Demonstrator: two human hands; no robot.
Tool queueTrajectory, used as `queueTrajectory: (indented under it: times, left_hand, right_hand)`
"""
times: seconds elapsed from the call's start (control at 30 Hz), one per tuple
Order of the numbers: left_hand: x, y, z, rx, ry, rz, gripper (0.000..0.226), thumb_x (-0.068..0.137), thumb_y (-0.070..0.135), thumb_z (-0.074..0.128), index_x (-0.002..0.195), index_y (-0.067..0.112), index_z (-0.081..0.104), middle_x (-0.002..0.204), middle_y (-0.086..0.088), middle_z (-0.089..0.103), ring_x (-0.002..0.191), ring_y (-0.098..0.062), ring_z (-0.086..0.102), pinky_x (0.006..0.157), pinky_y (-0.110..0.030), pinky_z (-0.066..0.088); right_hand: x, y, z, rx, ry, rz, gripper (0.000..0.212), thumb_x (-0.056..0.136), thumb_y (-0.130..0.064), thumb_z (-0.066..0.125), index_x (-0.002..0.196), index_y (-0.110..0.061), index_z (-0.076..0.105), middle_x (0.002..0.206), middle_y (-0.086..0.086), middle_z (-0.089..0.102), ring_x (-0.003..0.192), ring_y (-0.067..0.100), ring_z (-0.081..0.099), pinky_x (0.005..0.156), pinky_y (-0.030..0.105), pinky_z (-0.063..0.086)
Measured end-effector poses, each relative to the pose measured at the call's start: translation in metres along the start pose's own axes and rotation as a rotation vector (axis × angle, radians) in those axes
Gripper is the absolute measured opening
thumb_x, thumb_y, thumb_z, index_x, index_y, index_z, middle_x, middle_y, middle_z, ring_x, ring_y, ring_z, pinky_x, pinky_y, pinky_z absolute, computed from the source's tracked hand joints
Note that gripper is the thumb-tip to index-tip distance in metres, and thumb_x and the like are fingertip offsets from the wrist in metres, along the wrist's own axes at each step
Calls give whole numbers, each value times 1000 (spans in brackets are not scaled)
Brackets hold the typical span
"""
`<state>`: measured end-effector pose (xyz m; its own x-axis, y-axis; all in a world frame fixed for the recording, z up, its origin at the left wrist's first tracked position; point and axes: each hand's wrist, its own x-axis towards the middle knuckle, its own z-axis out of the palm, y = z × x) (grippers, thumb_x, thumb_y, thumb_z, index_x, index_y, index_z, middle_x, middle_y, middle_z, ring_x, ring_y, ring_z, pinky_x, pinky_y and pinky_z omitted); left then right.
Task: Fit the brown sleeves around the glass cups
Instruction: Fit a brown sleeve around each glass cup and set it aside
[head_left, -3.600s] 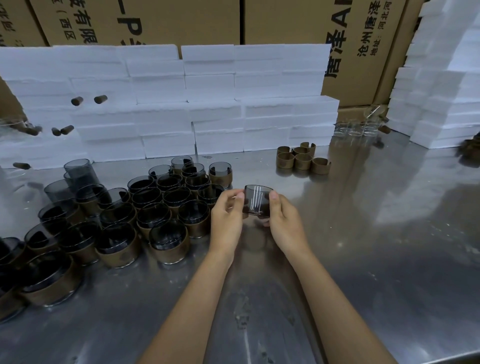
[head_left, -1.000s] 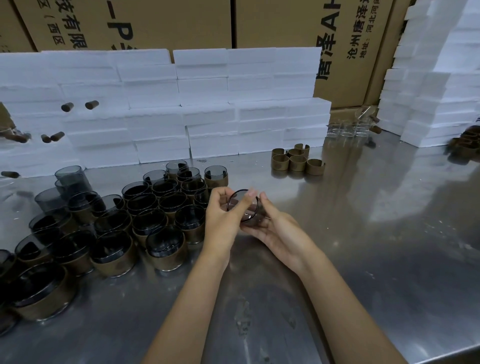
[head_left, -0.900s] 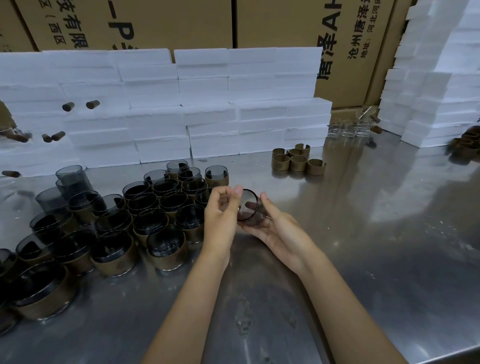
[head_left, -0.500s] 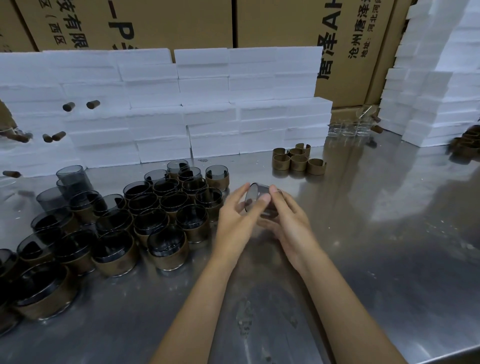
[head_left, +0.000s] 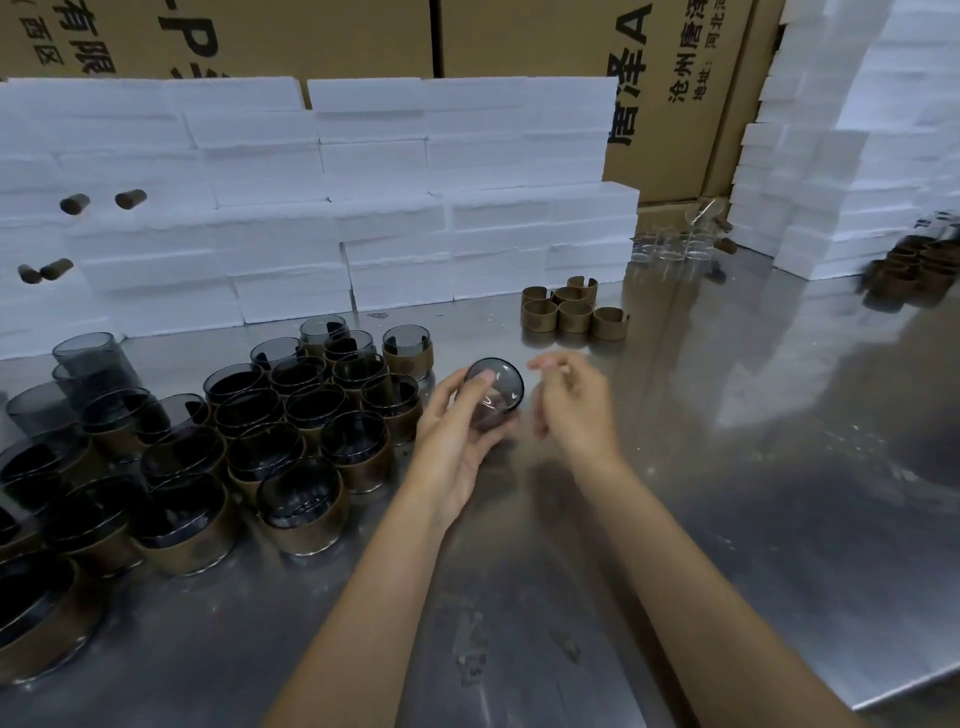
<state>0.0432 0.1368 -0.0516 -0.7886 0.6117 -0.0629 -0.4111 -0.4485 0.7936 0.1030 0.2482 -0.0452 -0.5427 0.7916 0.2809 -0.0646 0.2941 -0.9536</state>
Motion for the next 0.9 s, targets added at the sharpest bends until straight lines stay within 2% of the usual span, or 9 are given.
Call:
queueTrajectory:
  times: [0.07, 0.17, 0.3, 0.37, 0.47, 0.6, 0.67, 0.77, 0.9]
  left_hand:
    - [8, 2, 1, -70, 23, -27, 20, 96, 11, 68, 115, 12, 60, 91, -9, 66, 102, -35, 64, 91, -42, 61]
    - [21, 2, 3, -99, 9, -64, 34, 95, 12, 70, 127, 13, 59, 107, -10, 68, 106, -31, 65, 96, -42, 60]
    - [35, -1, -3, -164, -8, -17, 39, 81, 14, 78, 117, 17, 64, 106, -10, 69, 88, -21, 72, 93, -42, 61]
    - [41, -3, -3, -176, -12, -10, 46, 73, 17, 80, 116, 17, 64, 101, -9, 71, 87, -21, 74, 90, -41, 62]
    - [46, -3, -4, -196, -7, -20, 48, 71, 17, 80, 116, 17, 63, 91, -5, 73, 82, -21, 74, 89, -41, 62]
    - [47, -5, -4, -163, 14, -2, 38, 86, 15, 75, 123, 18, 64, 93, -5, 66, 84, -17, 71, 89, -41, 62]
    - [45, -5, -2, -117, 32, 12, 31, 95, 15, 69, 126, 20, 65, 94, -5, 64, 88, -18, 68, 89, -40, 62]
    - [40, -2, 4, -81, 55, 41, 26, 96, 20, 69, 121, 18, 66, 114, -9, 62, 112, -24, 64, 91, -41, 61]
    - [21, 4, 9, 25, -13, 32, 66, 86, 49, 70, 135, 7, 58, 126, -24, 65, 111, -28, 69, 105, -47, 54]
  right_hand:
    - [35, 0, -6, -50, 58, 80, 20, 106, -16, 44, 106, -9, 63, 72, 12, 62, 57, 23, 57, 62, 38, 50]
    - [90, 13, -26, -417, 13, 175, 39, 101, -21, 46, 140, -16, 49, 120, 15, 66, 109, 34, 61, 96, 43, 49]
    - [144, 31, -46, -753, -131, 230, 56, 102, -25, 46, 155, -19, 30, 142, 18, 57, 127, 38, 55, 99, 41, 45]
    - [162, 38, -52, -829, -142, 249, 53, 104, -28, 45, 154, -18, 35, 147, 18, 53, 133, 39, 52, 108, 42, 44]
    - [177, 47, -56, -851, -110, 228, 39, 107, -33, 40, 131, -9, 59, 135, 20, 62, 124, 38, 57, 101, 39, 46]
    - [166, 43, -60, -815, -51, 174, 39, 107, -31, 41, 107, -3, 68, 116, 23, 68, 110, 41, 62, 91, 39, 49]
    - [149, 27, -61, -835, -28, 39, 31, 103, -29, 46, 92, -9, 67, 103, 20, 70, 98, 40, 63, 84, 41, 52]
    - [110, -8, -59, -823, -40, -274, 24, 99, -33, 52, 84, -18, 64, 84, 7, 69, 82, 33, 60, 68, 36, 44]
    - [38, -43, -47, -733, -256, -489, 27, 95, -39, 51, 76, -22, 59, 66, -9, 61, 67, 22, 58, 59, 31, 39]
